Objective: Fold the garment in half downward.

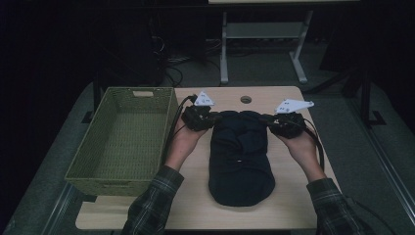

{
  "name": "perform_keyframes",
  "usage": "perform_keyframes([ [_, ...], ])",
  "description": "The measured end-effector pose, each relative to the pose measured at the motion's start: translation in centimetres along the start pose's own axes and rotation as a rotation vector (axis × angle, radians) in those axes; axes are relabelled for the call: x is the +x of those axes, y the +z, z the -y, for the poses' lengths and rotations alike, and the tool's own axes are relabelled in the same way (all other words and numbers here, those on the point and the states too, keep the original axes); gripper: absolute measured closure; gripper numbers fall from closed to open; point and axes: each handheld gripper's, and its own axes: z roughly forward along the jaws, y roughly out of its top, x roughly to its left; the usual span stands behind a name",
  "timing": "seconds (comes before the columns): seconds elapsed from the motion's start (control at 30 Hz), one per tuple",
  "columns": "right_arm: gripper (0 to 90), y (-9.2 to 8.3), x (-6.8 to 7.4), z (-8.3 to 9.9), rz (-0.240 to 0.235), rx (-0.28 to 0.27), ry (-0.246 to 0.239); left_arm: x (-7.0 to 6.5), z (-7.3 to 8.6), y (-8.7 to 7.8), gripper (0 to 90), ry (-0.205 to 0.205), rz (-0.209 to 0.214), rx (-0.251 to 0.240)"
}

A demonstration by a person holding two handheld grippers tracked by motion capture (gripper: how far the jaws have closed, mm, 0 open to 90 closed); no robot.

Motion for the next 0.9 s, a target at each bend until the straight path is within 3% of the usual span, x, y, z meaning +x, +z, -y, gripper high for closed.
perform_keyframes([
  [0.2, 77.9, -0.3, 0.1, -0.7, 0.023, -0.025, -0.019, 0.5, -0.8, -0.3, 78.5, -0.007, -0.006, -0.015],
  [0.37, 77.0, -0.9, 0.3, -0.8, -0.005, -0.022, -0.005, -0.1, -0.4, -1.1, 78.3, -0.021, 0.031, -0.007],
  [0.63, 76.2, -2.3, 2.0, 0.8, -0.029, -0.021, -0.007, -2.5, 0.6, -2.5, 77.1, -0.001, 0.062, 0.001],
  [0.9, 75.7, -3.5, 3.3, 2.3, -0.057, -0.024, -0.014, -4.2, 2.0, -3.4, 76.4, -0.008, 0.099, 0.001],
])
